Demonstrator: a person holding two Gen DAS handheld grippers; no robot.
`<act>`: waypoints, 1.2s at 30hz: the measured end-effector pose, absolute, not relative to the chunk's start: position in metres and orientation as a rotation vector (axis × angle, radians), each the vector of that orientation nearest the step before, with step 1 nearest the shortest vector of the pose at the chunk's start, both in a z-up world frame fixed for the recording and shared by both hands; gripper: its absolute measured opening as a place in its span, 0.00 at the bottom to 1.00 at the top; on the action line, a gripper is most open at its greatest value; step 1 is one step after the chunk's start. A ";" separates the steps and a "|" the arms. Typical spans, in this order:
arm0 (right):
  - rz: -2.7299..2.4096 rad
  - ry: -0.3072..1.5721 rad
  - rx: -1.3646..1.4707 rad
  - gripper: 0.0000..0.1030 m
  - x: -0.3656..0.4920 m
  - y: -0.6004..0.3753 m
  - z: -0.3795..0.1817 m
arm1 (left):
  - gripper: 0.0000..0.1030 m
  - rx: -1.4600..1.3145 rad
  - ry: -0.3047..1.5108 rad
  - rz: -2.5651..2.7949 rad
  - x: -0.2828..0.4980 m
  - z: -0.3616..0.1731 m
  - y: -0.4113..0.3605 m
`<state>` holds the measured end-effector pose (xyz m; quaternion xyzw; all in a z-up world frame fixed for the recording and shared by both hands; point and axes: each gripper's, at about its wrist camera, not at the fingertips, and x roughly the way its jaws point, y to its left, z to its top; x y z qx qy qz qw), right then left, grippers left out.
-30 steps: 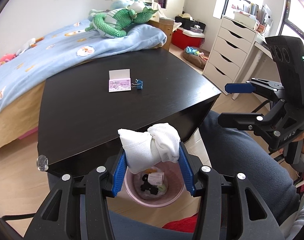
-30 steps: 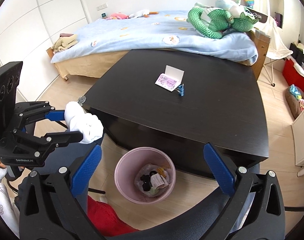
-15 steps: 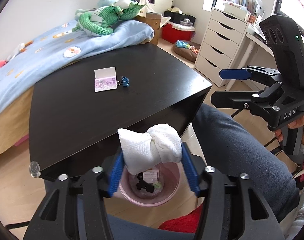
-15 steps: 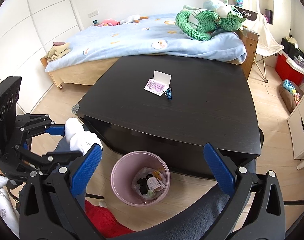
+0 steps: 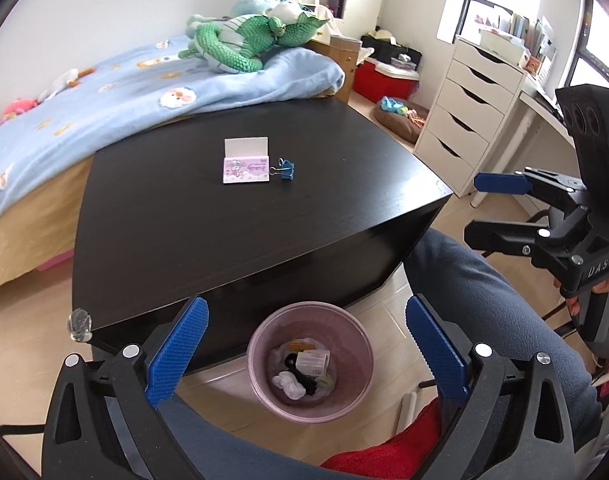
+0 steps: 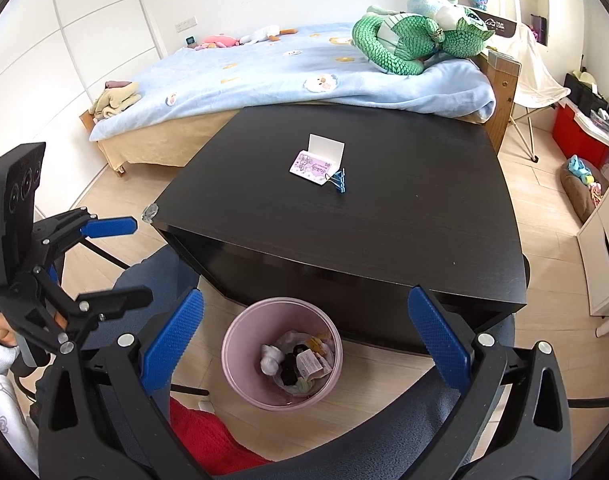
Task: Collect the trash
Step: 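Reach the right gripper to the blue binder clip and grasp it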
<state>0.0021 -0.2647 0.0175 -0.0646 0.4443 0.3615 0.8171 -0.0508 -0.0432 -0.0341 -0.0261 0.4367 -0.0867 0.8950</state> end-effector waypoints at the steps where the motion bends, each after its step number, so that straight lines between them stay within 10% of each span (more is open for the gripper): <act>1: 0.771 0.950 -0.137 0.97 0.002 -0.264 0.017 | 0.93 -0.056 0.904 -0.177 -0.051 -0.034 -0.043; 36: 0.823 0.931 -0.261 0.97 0.085 -0.202 0.012 | 0.93 -0.125 0.844 -0.044 -0.008 -0.030 0.011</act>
